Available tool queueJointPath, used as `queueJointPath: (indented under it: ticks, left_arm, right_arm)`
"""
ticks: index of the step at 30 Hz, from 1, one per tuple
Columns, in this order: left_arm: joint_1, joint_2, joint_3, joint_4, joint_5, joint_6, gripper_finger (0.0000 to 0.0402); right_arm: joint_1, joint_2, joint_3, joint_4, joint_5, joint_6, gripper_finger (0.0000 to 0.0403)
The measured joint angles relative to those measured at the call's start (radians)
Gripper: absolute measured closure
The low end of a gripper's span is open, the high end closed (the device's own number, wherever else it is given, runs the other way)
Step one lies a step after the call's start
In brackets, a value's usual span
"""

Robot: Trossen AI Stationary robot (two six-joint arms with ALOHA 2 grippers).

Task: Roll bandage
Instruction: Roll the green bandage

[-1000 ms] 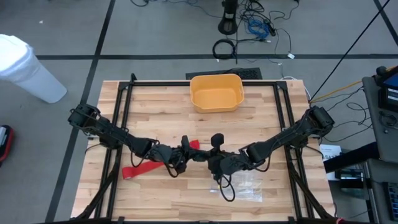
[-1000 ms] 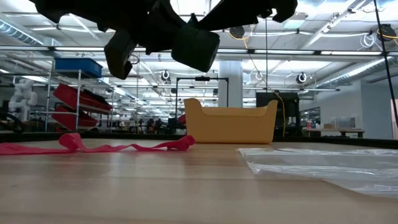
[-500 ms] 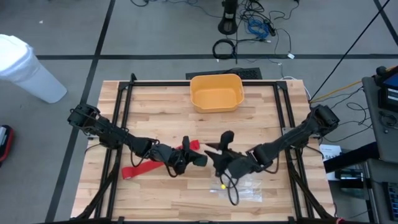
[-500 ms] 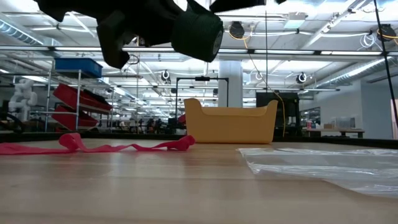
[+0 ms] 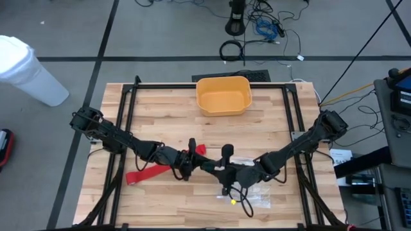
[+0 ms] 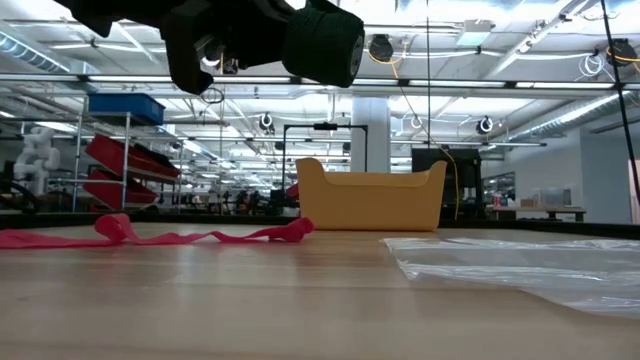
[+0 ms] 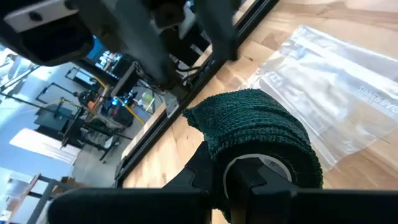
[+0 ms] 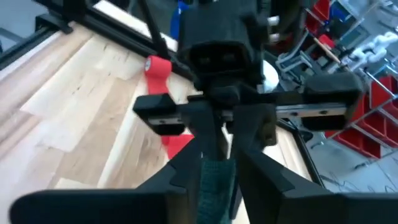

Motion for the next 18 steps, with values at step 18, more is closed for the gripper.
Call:
queueJointPath:
  ticks: [18]
  left_arm:
    - [-0.079, 0.003, -0.005, -0.003, -0.092, 0.150, 0.0386]
  right_arm:
    - [-0.069, 0.063, 0.004, -0.067, -0.132, 0.096, 0.0400]
